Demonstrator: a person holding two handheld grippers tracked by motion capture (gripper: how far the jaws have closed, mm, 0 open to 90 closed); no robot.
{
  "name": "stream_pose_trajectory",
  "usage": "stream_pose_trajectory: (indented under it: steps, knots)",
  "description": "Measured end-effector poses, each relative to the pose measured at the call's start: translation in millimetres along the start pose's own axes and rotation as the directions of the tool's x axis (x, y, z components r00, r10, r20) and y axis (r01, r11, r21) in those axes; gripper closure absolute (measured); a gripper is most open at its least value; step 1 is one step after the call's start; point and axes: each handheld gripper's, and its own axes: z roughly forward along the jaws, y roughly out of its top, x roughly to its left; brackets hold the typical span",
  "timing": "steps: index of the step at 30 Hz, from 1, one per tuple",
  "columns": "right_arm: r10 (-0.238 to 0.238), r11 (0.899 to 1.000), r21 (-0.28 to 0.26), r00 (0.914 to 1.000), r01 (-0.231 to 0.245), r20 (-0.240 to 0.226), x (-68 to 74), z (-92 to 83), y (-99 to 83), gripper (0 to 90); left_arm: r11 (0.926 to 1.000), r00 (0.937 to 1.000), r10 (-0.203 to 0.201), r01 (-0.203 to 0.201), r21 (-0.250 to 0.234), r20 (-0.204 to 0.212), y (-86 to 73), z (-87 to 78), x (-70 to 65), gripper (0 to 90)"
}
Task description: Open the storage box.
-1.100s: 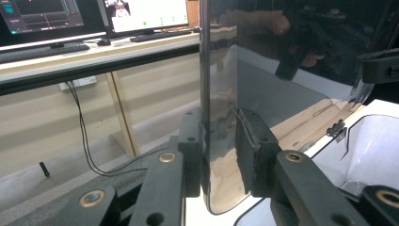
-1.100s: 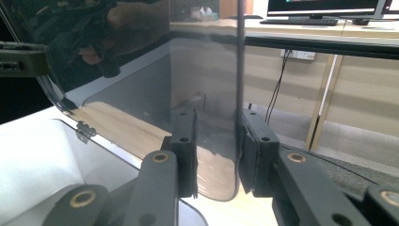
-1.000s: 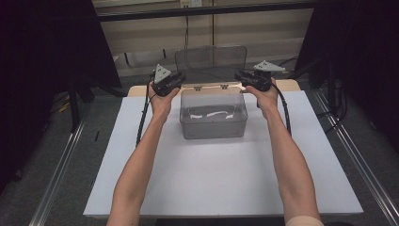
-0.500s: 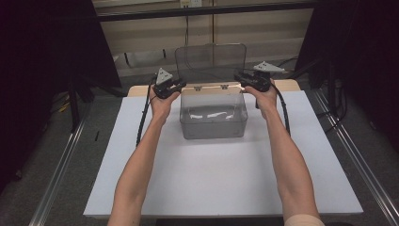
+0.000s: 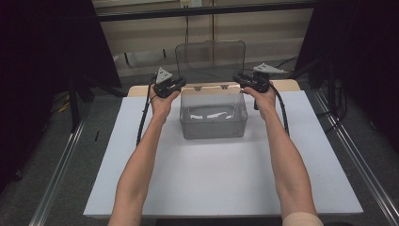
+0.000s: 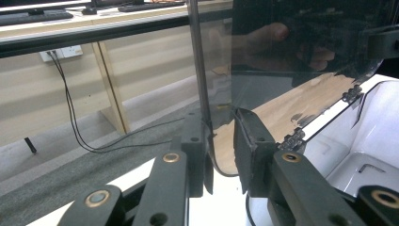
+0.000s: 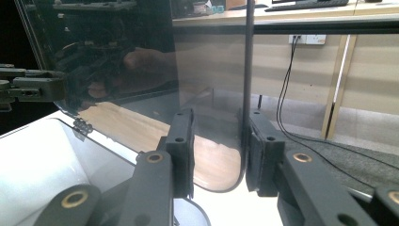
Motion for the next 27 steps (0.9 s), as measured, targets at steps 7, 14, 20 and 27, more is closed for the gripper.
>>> stream_pose_trajectory:
  steps: [7, 14, 20, 27]
  knots:
    - [0.068, 0.998, -0.016, 0.9975, -0.068, -0.019, -3.3, 2.5, -5.3, 68.0, 0.9998, 0.9998, -0.019, 0.019, -0.001, 0.005, -0.4, 1.0, 1.0, 75.0]
    - [0.127, 0.992, -0.021, 0.9916, -0.127, -0.026, -5.3, 2.7, -6.9, 69.2, 0.9991, 0.9991, -0.041, 0.041, 0.005, 0.007, -1.9, 1.8, 1.5, 74.1]
    - [0.178, 0.983, -0.034, 0.9831, -0.180, -0.042, -9.1, 4.3, -9.7, 71.7, 0.9992, 0.9993, -0.037, 0.037, 0.011, -0.001, -2.2, 4.0, 2.4, 72.0]
    - [0.179, 0.983, -0.039, 0.9827, -0.181, -0.047, -10.6, 6.1, -11.7, 71.7, 0.9991, 0.9994, -0.036, 0.036, 0.022, -0.003, -2.8, 5.3, 2.9, 69.7]
